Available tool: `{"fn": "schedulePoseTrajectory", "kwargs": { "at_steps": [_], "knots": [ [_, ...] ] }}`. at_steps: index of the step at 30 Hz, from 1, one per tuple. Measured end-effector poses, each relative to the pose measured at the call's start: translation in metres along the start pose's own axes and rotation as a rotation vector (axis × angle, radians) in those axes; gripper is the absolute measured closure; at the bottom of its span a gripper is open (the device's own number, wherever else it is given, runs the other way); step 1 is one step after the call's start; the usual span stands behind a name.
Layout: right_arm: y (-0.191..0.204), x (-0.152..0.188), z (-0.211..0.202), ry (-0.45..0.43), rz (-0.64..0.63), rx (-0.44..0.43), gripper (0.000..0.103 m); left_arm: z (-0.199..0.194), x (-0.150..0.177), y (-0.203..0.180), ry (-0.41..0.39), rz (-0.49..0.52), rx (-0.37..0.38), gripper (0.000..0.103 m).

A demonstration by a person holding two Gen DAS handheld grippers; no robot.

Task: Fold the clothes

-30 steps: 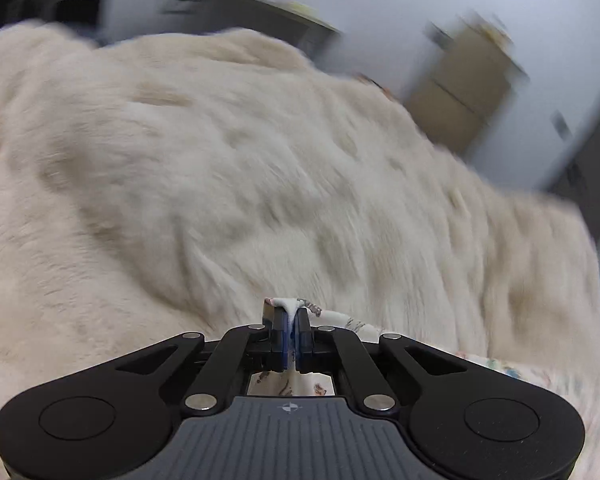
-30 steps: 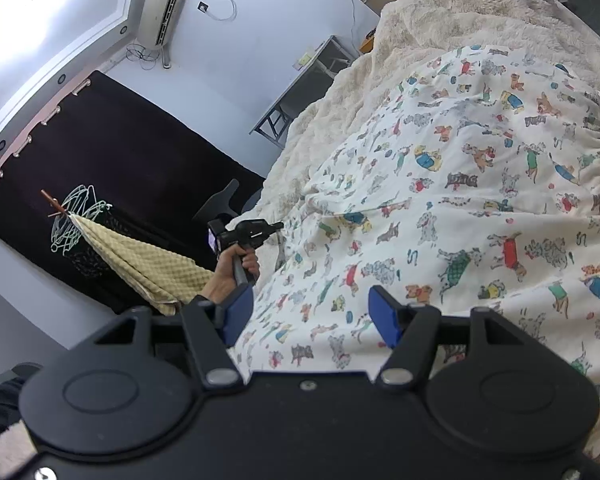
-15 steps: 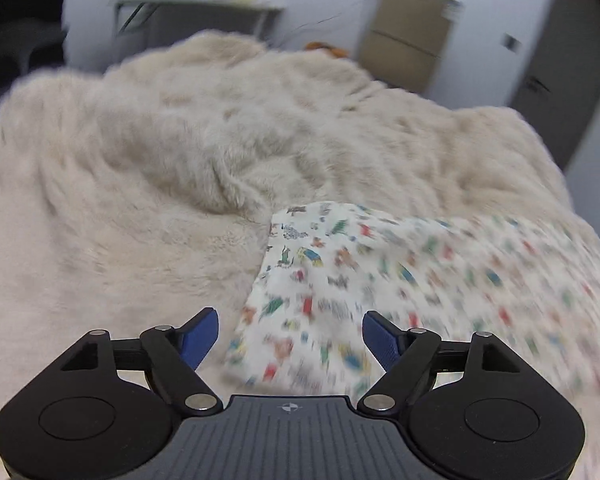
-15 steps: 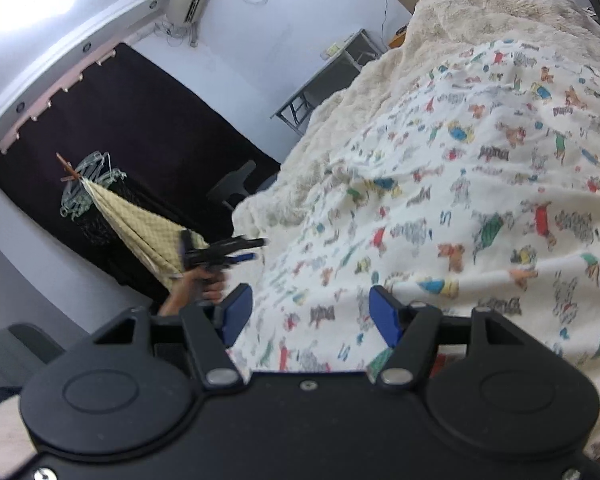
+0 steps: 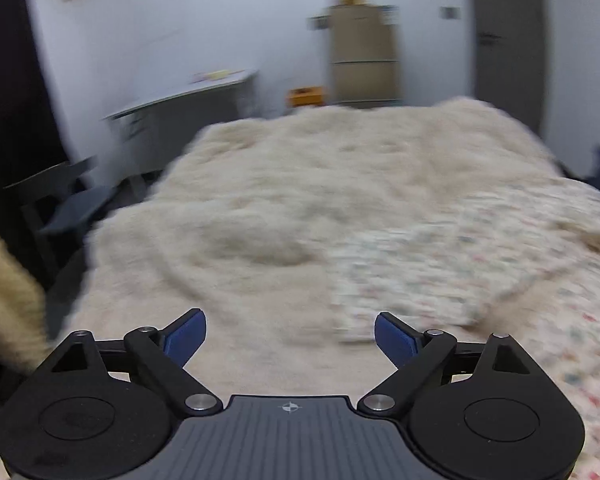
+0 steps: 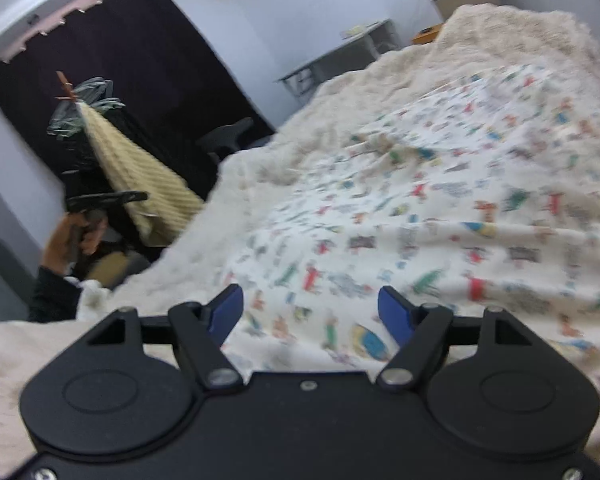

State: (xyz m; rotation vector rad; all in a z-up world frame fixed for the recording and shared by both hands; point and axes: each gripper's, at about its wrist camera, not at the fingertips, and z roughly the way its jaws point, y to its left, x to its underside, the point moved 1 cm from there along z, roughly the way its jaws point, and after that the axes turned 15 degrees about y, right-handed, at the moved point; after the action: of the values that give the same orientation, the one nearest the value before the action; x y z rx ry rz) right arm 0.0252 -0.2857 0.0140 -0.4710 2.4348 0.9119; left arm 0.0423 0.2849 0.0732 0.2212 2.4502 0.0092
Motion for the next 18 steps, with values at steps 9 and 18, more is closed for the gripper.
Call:
{"fn": "schedulePoseTrajectory", "kwargs": {
  "at_steps": [9, 18],
  "knots": [
    [0.036, 0.007, 0.014, 0.084, -0.136, 0.241, 0.040, 0.029, 0.057, -0.192, -0.084, 0.359, 0.213, 0.015],
    [0.041, 0.009, -0.016, 0.011, -0.172, 0.327, 0.039, 0.043, 0.058, -0.167, -0.073, 0.189, 0.153, 0.013]
  ]
}}
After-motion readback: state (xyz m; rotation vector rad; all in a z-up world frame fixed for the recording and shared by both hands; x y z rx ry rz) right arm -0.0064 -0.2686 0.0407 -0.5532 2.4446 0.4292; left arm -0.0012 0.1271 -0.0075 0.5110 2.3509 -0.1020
